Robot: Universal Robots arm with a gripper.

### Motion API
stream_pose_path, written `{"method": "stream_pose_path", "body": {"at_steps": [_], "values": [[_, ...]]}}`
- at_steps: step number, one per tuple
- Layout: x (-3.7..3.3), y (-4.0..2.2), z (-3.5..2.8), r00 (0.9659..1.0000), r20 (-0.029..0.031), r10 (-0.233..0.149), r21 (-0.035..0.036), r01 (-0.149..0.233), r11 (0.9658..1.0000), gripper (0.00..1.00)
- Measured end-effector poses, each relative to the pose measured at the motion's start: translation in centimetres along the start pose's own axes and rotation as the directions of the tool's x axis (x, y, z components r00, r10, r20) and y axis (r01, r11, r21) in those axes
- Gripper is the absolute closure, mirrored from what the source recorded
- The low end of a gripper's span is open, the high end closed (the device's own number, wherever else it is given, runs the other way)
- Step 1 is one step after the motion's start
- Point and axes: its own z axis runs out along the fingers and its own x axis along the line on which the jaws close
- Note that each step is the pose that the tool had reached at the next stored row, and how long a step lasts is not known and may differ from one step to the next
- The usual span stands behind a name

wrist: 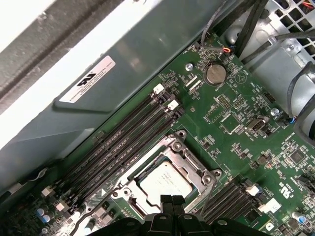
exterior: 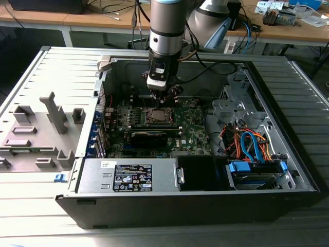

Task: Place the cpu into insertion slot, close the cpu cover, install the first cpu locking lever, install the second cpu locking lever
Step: 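Install the first cpu locking lever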

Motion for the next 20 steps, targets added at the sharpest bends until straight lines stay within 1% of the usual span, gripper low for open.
{"method": "stream_pose_path", "body": {"at_steps": [15,20], "values": [[0.0,0.0,0.0,0.9994,0.002,-0.036,-0.0007,0.036,0.9994,0.89],[0.0,0.0,0.0,0.9991,0.0024,-0.042,-0.0008,0.042,0.9991,0.89]]}}
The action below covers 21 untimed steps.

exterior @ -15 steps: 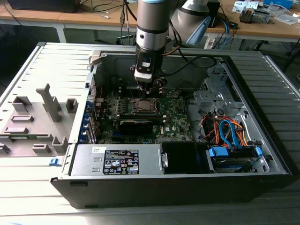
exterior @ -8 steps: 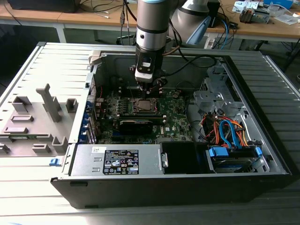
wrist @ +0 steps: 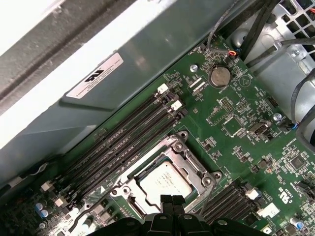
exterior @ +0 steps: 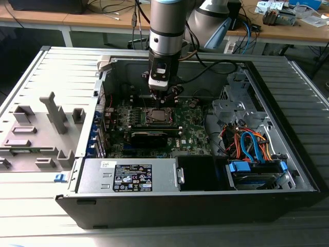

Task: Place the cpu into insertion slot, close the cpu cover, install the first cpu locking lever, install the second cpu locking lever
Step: 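Install the first cpu locking lever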

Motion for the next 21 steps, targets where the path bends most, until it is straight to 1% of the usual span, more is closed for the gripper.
{"method": "stream_pose_path", "body": {"at_steps": [18,21], "values": [[0.0,0.0,0.0,0.9997,0.0014,-0.026,-0.0005,0.026,0.9997,0.89],[0.0,0.0,0.0,0.9987,0.0029,-0.052,-0.001,0.052,0.9987,0.89]]}}
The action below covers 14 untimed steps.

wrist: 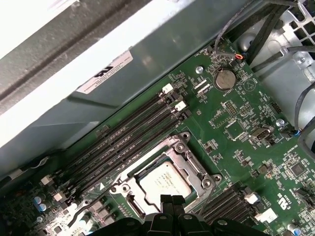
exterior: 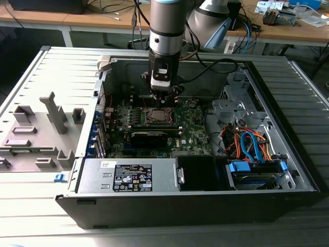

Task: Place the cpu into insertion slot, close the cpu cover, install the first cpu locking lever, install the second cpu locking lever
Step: 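Install the first cpu locking lever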

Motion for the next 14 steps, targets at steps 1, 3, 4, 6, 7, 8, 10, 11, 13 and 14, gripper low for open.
{"method": "stream_pose_path", "body": {"at_steps": [1,3,4,6,7,8,10,11,13,14], "values": [[0.0,0.0,0.0,1.0,0.0001,-0.002,0.0,0.002,1.0,0.89],[0.0,0.0,0.0,1.0,0.0003,-0.005,-0.0001,0.005,1.0,0.89],[0.0,0.0,0.0,1.0,0.0004,-0.006,-0.0001,0.006,1.0,0.89],[0.0,0.0,0.0,0.9999,0.0006,-0.011,-0.0002,0.011,0.9999,0.89],[0.0,0.0,0.0,0.9999,0.0008,-0.014,-0.0003,0.014,0.9999,0.89],[0.0,0.0,0.0,0.9999,0.0009,-0.015,-0.0003,0.015,0.9999,0.89],[0.0,0.0,0.0,0.9998,0.0011,-0.018,-0.0003,0.018,0.9998,0.89],[0.0,0.0,0.0,0.9998,0.0011,-0.019,-0.0004,0.019,0.9998,0.89],[0.0,0.0,0.0,0.9997,0.0013,-0.022,-0.0004,0.022,0.9997,0.89],[0.0,0.0,0.0,0.9997,0.0014,-0.025,-0.0004,0.025,0.9997,0.89]]}}
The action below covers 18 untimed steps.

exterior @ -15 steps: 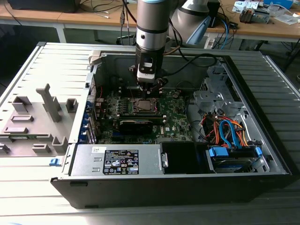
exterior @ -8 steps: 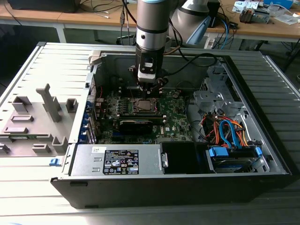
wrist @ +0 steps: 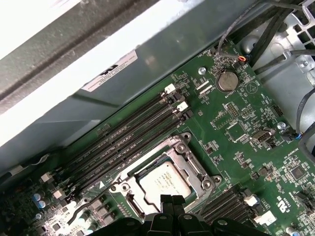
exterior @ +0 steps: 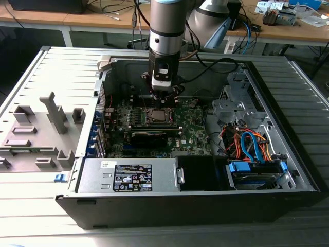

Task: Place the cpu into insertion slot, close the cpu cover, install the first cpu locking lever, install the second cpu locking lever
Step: 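Install the first cpu locking lever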

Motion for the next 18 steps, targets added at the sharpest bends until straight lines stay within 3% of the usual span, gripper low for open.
{"method": "stream_pose_path", "body": {"at_steps": [18], "values": [[0.0,0.0,0.0,0.9996,0.0017,-0.03,-0.0007,0.03,0.9996,0.89]]}}
